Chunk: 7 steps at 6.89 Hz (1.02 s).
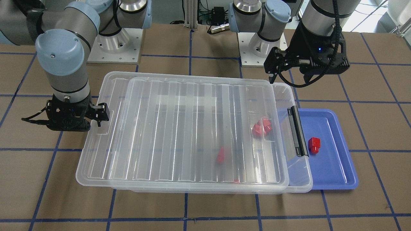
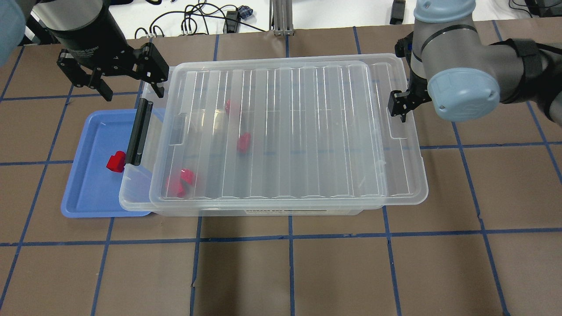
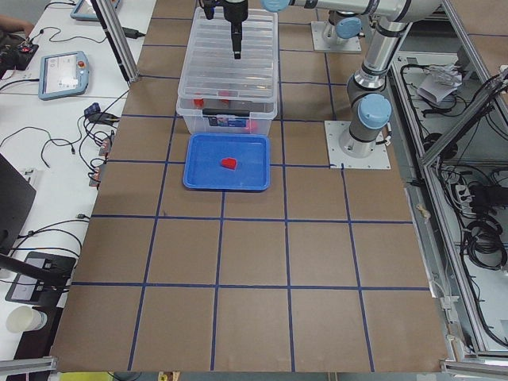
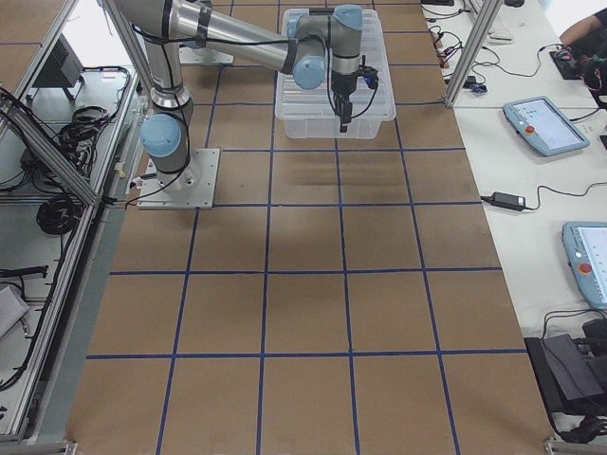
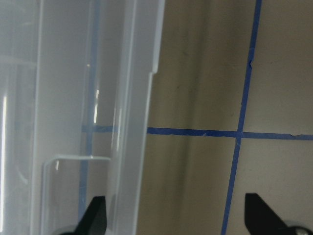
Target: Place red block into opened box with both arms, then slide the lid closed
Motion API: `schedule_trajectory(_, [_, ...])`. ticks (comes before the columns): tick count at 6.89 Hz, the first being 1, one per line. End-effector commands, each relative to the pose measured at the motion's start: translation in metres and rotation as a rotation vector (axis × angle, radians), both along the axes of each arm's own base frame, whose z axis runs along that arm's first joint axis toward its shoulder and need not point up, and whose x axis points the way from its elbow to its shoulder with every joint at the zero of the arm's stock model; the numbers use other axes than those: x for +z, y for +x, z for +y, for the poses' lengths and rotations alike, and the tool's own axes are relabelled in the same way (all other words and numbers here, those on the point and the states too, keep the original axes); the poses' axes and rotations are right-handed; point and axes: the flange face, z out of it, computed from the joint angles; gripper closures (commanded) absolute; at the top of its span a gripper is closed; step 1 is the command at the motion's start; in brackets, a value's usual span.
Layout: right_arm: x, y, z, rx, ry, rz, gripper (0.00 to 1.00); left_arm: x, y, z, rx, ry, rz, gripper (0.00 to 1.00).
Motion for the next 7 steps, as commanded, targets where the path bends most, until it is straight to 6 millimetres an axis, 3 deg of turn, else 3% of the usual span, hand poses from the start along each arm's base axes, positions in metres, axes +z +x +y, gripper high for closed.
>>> schedule_trajectory(1, [0.002,-0.022,-0.004,-0.025,0.000,0.015,0.00,-0.001,0.000,-0.001,0.000,0.002,0.000,0.00])
schedule_trajectory(5, [-0.001,-0.077,-0.007,-0.123,0.015,0.011,0.00,-0.001,0.000,0.000,0.000,0.002,0.000,0.00])
schedule_trajectory(7, [-0.001,-0.094,-0.007,-0.142,0.021,0.012,0.00,-0.001,0.000,0.000,-0.001,0.002,0.000,0.00])
